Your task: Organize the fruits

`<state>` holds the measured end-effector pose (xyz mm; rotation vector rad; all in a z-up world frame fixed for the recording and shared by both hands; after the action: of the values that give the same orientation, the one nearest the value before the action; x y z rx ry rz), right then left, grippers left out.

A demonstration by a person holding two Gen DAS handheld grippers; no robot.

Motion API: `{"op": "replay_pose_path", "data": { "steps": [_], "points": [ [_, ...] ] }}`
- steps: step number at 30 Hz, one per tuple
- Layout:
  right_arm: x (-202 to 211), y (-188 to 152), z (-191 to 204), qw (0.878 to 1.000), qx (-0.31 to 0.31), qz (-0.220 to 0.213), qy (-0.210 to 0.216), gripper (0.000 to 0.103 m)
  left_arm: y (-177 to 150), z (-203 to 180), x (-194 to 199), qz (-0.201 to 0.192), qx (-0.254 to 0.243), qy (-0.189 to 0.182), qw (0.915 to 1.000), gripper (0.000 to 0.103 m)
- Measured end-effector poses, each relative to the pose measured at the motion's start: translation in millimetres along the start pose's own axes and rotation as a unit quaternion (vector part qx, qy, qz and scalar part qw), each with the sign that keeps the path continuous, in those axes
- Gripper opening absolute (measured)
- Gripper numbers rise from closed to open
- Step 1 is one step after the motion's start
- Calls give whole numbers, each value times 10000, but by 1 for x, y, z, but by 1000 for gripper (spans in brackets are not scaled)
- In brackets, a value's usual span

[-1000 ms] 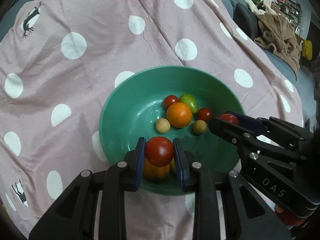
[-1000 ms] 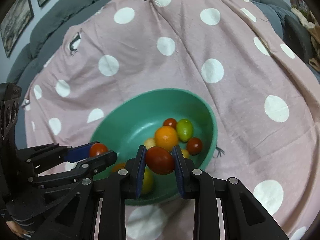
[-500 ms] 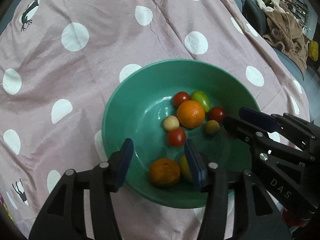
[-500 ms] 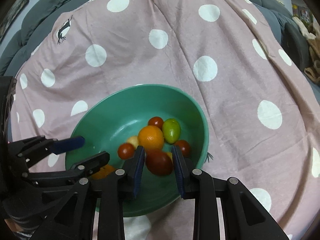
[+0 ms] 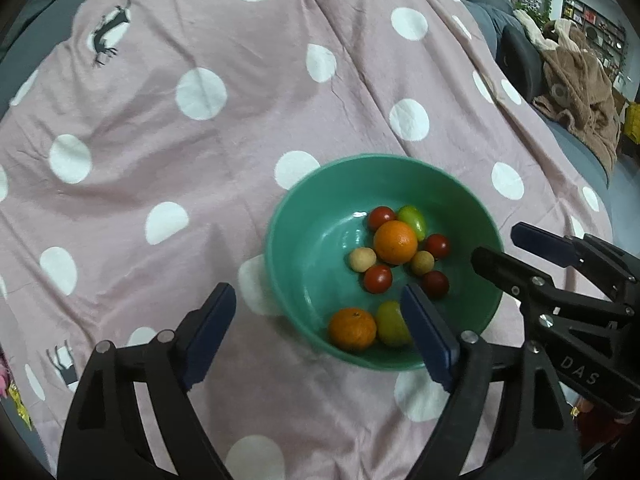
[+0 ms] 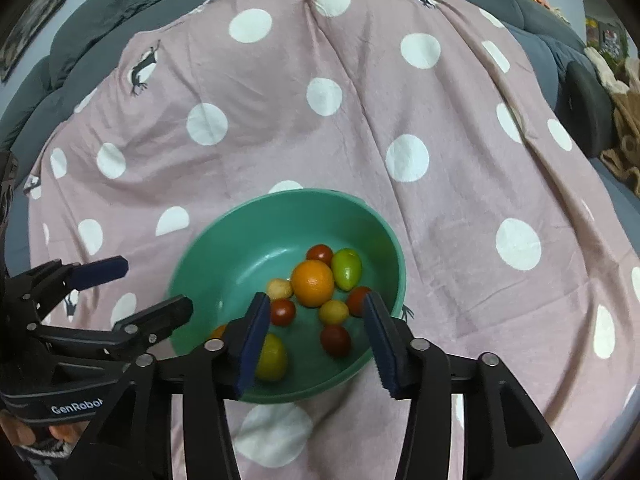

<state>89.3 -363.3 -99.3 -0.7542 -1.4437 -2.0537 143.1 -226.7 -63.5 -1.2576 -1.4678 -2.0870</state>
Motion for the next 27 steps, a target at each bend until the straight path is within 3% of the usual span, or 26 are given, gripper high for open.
{"op": "replay_pose_path", "data": {
  "steps": [3, 7, 15, 20, 27],
  "points": [
    [11, 5, 6, 9999, 86, 30, -57, 54, 2, 5, 16, -56, 17, 68, 10000, 88],
    [29, 13, 14, 9997, 195, 117, -84, 61, 7, 13, 43, -167, 29, 243, 9996, 101],
    [76, 37, 40, 9981, 597, 153, 64, 61, 18, 31, 91, -198, 473, -50, 9987, 102],
    [98, 49, 50, 9967, 732, 285, 188, 61, 30, 32, 116, -217, 316, 406, 9984, 102],
    [123, 68, 59, 9959, 887, 164, 78, 61, 44, 33, 142, -364, 322, 440, 9978, 102]
  ]
}}
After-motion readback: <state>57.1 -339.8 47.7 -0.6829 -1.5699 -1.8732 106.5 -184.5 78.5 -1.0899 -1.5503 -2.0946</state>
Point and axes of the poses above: each gripper's, at about its wrist camera, not at the fingertips, and x roughly against the way its jaws point, z to its left, y to its top, the point moved 3 cm from there along -x, roughly the way its jaws point, and after that the axes turned 5 degrees about -x, right-handed, at the moved point
